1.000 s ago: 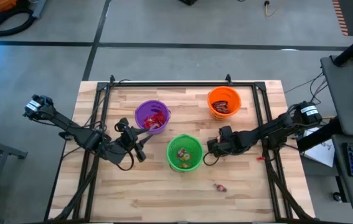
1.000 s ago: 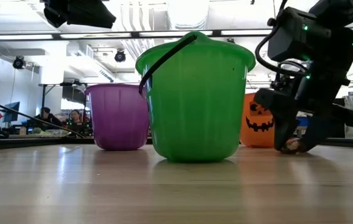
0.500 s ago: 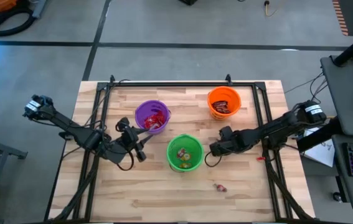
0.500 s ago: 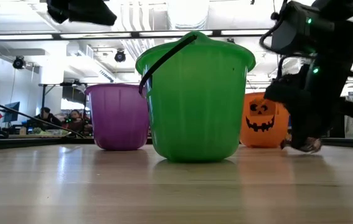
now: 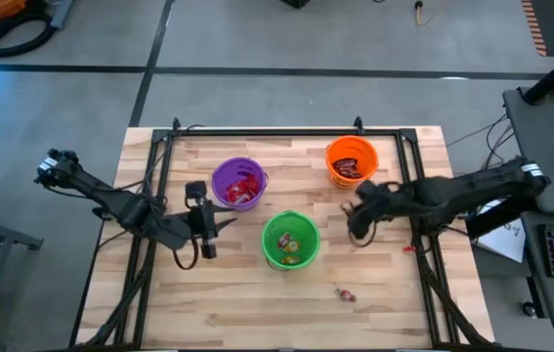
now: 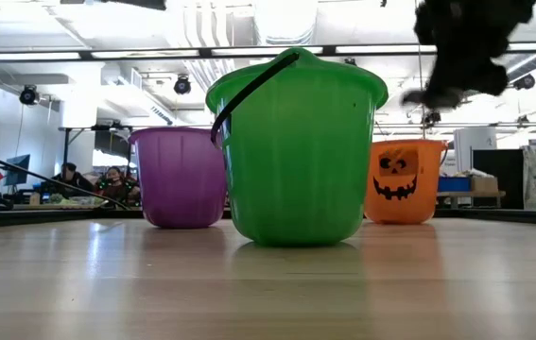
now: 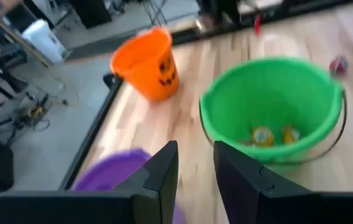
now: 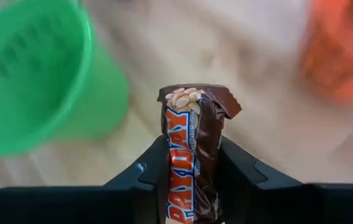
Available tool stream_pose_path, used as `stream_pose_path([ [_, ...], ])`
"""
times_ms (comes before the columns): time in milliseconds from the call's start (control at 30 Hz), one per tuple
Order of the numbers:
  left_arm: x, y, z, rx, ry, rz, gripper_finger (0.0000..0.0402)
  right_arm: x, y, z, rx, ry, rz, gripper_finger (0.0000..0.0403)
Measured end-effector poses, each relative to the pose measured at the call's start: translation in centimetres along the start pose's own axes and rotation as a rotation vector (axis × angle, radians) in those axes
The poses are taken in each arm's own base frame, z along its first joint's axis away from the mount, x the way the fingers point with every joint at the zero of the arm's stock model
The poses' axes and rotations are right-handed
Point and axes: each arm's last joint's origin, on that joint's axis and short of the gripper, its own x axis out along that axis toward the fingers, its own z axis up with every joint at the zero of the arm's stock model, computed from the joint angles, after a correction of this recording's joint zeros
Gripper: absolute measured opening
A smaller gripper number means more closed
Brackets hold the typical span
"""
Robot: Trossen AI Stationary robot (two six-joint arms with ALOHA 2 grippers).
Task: Organize candy in baskets
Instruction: Put the brown chocolate bar into the orange bucket
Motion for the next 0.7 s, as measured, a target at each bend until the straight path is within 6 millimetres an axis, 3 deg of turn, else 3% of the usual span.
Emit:
stream_pose_path([
  [100, 0.3, -0.1, -1.1, -0.001, 0.016, 0.003, 0.0083, -1.8, -1.0, 1.8, -0.055, -0.145, -0.027, 0.0093],
  [233, 0.3, 0.6, -0.8, -0.053, -0.025, 0.029, 0.0081, -3.1, -2.5, 4.0, -0.114, -0.321, -0.078, 0.0094],
  [433, 0.2, 1.2, -0.3, -0.168, -0.080, 0.038, 0.0078, -2.0, -4.8, 5.6, -0.151, -0.437, -0.147, 0.0094],
  [700, -1.3, 4.3, -0.4, -0.449, -0.141, 0.086, 0.0078, -3.7, -7.6, 9.2, 0.126, -0.500, -0.102, 0.0095],
])
